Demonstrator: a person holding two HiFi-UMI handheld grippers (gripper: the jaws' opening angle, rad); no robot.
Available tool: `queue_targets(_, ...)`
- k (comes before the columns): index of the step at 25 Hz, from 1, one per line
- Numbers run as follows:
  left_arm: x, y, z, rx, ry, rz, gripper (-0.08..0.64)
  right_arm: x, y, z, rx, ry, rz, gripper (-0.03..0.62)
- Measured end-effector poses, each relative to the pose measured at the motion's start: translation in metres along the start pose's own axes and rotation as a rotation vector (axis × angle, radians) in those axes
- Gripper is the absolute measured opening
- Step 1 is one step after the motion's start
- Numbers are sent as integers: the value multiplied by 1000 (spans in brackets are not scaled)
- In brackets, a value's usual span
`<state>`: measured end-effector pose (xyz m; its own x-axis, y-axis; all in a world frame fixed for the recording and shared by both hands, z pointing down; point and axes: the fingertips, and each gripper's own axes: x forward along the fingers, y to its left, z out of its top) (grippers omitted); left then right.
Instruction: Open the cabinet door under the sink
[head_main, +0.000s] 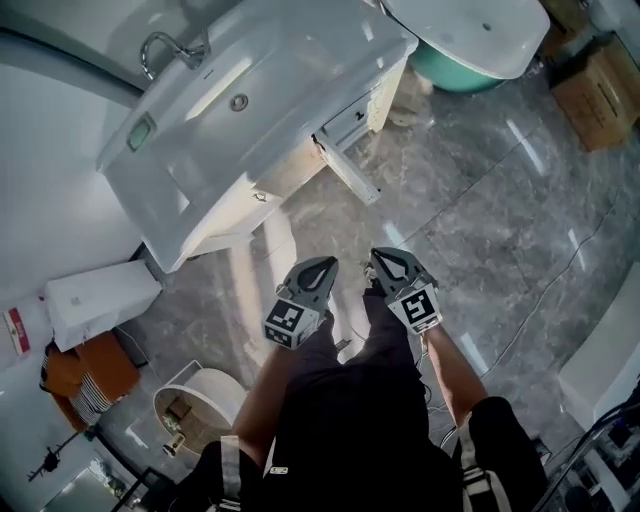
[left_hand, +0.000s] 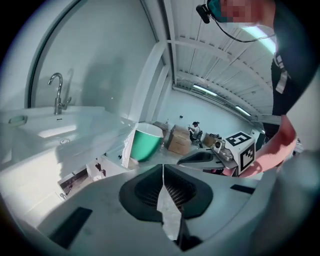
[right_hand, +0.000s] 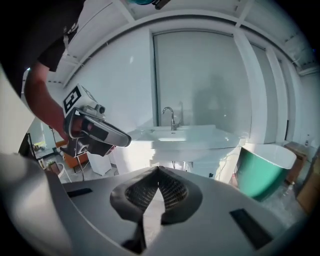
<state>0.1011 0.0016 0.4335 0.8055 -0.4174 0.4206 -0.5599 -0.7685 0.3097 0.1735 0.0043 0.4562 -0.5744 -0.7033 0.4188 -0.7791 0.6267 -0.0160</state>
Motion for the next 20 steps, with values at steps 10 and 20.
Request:
queue_targets(10, -126, 16, 0, 57, -52, -16, 17, -17, 92, 57, 53, 12, -125, 58)
queue_targets(20, -208, 32, -9, 72, -89, 26, 17, -29, 152, 74, 19, 34, -165, 58)
